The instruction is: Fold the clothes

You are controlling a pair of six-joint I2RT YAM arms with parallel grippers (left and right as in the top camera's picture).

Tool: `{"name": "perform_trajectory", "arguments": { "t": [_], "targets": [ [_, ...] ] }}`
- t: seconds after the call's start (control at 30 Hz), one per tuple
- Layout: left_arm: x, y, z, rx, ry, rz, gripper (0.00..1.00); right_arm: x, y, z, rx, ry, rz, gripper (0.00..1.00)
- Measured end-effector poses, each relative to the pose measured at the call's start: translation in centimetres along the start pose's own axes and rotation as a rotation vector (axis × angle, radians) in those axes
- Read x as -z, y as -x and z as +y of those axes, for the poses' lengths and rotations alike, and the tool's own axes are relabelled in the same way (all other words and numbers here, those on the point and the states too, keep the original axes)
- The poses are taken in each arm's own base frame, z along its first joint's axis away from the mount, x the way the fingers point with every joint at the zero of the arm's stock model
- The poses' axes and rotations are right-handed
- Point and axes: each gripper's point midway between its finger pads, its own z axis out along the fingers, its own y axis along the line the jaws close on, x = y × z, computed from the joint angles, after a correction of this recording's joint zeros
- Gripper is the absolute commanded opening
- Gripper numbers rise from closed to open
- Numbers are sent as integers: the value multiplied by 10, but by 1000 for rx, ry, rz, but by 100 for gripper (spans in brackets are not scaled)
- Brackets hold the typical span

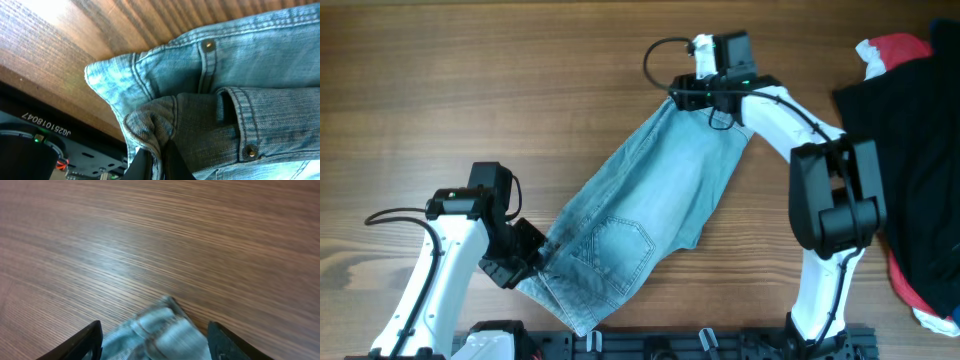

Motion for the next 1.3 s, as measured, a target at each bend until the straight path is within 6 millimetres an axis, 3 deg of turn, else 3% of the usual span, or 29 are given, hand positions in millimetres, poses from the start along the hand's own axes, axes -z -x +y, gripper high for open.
{"name": "perform_trajectory", "arguments": {
  "t": [0.1, 0.2, 0.27, 0.3, 0.33, 0.5, 0.57, 0.67, 0.77, 0.87, 0.97, 1.0, 1.13, 1.17, 1.2, 1.23, 1.27, 1.3],
  "targets": [
    [-2, -6, 5, 7, 18, 25, 4, -10, -2, 15, 61, 4, -2, 64],
    [-2, -6, 5, 7, 18, 26, 4, -26, -18, 5, 59, -16, 33, 59],
    [-2, -6, 5, 7, 19, 26, 4, -31, -20, 1, 64, -30, 33, 45],
    [-2, -6, 6, 8, 20, 27, 4, -31, -20, -2, 58, -52, 32, 17],
    [-2, -6, 6, 8, 20, 28, 4, -32, -20, -4, 53, -62, 32, 4],
    [-2, -4, 3, 4, 9, 18, 4, -31, -19, -7, 9, -104, 32, 4],
    [-3, 6, -7, -9, -34, -22, 4, -28, -19, -19, -69, -186, 37, 4],
    [-2, 24, -27, -35, -114, -94, 4, -8, -28, -58, -234, -346, 65, 4],
    [6, 47, -56, -70, -225, -193, 4, 26, -48, -109, -424, -489, 111, 4],
    [2, 68, -79, -87, -279, -244, 4, 52, -68, -140, -568, -569, 161, 4],
    [-4, 90, -98, -100, -317, -294, 4, 61, -77, -149, -614, -605, 180, 4],
    [-4, 104, -109, -107, -341, -340, 6, 64, -79, -153, -627, -615, 183, 4],
    [1, 130, -122, -108, -365, -455, 16, 67, -82, -154, -640, -629, 193, 4],
    [2, 134, -125, -109, -370, -477, 17, 67, -83, -154, -641, -629, 195, 5],
    [6, 141, -129, -109, -381, -512, 23, 68, -83, -154, -642, -629, 196, 14],
    [10, 147, -133, -110, -394, -545, 33, 70, -83, -154, -647, -632, 197, 31],
    [15, 153, -136, -118, -406, -580, 48, 72, -83, -155, -643, -635, 200, 64],
    [18, 156, -137, -125, -403, -600, 69, 76, -82, -156, -639, -636, 196, 81]
  ]
}}
